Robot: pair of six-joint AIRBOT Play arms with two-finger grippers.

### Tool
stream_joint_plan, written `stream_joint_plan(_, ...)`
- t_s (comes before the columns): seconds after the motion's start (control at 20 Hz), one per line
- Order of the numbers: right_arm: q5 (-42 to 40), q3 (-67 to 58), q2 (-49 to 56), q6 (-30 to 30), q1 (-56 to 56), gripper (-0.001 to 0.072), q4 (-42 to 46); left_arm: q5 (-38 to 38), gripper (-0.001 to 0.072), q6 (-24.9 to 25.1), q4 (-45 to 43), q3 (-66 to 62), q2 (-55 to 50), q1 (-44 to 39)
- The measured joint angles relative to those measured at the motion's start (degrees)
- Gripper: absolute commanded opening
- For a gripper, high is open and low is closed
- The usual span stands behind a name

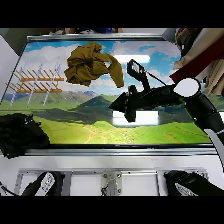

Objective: Fold the clothes and pants, and hang the long-sleeved shirts on hangers.

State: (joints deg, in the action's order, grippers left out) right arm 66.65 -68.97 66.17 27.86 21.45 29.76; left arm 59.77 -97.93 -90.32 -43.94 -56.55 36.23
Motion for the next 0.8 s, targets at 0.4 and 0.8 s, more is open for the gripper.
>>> stream_joint_plan(0.4, 0.00, 0.00, 0.02, 0.00, 0.00, 0.0025, 0.00, -4.98, 0.0018, -0.02, 1.33, 3.82, -10.64, 1.22)
stream_joint_plan(0.8, 0.00, 0.00, 0.22, 0.00, 0.00, 0.0025, 0.02, -0.50, 0.0019, 0.00, 1.44, -2.23, 8.96, -1.84)
